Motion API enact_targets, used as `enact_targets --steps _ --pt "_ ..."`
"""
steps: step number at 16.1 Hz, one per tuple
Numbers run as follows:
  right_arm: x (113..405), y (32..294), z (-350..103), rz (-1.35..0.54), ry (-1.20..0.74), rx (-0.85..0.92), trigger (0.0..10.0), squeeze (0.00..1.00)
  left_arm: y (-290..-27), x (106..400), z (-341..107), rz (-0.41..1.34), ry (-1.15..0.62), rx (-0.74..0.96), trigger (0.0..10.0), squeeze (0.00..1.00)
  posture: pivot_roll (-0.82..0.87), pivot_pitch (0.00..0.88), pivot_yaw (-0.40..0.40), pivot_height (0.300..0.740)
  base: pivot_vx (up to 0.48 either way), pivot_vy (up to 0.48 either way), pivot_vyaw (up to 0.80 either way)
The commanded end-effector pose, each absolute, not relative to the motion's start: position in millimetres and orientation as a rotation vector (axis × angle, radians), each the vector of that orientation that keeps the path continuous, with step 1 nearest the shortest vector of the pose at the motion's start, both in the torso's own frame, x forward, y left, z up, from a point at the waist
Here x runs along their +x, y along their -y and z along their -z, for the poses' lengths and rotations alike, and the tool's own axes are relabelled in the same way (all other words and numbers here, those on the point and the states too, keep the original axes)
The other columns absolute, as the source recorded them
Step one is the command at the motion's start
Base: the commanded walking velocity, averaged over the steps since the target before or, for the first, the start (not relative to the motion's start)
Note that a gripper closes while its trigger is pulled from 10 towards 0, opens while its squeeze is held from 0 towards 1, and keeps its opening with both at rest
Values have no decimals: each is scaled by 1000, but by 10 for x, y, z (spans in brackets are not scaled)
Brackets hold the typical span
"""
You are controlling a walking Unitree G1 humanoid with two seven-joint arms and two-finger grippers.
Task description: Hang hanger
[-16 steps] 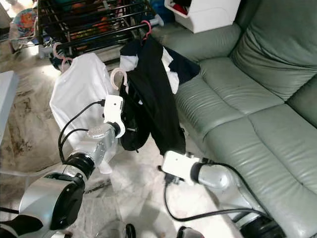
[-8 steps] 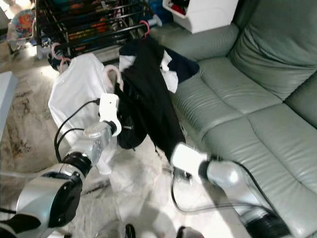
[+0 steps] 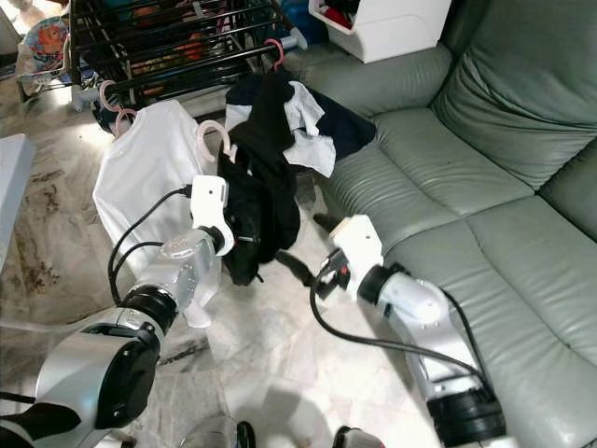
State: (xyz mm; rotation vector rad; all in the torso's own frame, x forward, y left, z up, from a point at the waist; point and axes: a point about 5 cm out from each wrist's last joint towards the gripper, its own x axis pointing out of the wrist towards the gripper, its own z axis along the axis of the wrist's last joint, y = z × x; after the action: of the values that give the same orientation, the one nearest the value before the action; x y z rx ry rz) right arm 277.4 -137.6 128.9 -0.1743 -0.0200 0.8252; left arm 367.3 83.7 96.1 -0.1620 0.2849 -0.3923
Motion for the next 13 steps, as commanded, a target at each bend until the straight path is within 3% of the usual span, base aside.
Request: enact_targets --steps 1,13 --pt "2785 1386 -1299 -824 19 -168 10000 1000 -861 3724 -1063 390 -242 -163 0 0 -104 16 77 740 0 0 0" --pt "2785 1386 -1299 -824 19 -168 10000 1000 -861 3724 -1063 390 -242 -163 0 0 -104 16 77 740 0 0 0"
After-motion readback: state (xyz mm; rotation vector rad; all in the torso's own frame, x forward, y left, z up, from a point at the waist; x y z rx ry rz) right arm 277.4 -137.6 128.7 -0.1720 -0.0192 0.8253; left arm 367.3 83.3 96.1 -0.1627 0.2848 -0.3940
